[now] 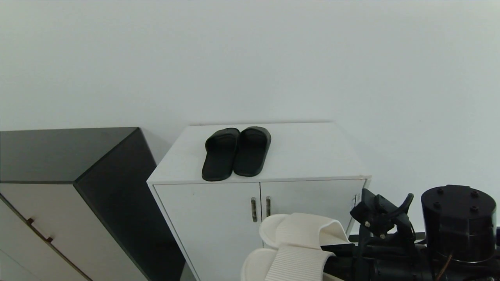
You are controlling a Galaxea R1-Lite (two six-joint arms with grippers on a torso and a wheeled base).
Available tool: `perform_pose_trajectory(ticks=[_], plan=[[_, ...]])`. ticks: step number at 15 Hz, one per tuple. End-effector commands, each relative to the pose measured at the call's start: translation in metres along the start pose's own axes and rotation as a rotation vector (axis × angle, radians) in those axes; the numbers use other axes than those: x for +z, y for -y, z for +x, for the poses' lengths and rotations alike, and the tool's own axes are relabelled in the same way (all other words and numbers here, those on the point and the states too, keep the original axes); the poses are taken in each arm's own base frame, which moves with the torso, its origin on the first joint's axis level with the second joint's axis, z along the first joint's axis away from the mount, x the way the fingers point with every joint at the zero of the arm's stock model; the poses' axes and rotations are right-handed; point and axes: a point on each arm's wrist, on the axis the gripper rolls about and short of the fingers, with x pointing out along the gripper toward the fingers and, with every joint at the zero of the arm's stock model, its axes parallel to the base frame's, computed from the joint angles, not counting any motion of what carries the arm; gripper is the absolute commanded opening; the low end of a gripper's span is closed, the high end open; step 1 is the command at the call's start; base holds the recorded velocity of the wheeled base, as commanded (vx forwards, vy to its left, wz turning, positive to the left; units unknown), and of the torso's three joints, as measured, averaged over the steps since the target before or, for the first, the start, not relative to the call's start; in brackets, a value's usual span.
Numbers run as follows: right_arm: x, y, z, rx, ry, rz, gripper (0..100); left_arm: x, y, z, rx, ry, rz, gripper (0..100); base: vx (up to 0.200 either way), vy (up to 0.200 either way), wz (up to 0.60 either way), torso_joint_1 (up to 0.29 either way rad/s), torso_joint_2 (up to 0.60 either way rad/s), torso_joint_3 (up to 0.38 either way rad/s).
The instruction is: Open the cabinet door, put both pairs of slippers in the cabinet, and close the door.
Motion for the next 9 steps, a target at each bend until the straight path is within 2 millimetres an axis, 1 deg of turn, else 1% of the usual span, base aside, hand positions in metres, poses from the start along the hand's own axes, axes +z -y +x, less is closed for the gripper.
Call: perform_pose_trajectory(ticks=[1, 9], plan=[[-0.0006, -0.0002, 0.0004, 0.003, -0.002, -0.001, 0, 0.0, 0.0, 0.0, 0.001, 0.0, -0.001, 100, 0.0, 0.0, 0.0, 0.0, 0.0, 0.0], [-0.0067, 0.0007, 0.0033, 0.005, -0.029, -0.034, 0, 0.0, 0.0, 0.0, 0.001, 0.0, 0.001, 100, 0.0, 0.0, 0.0, 0.0, 0.0, 0.0]])
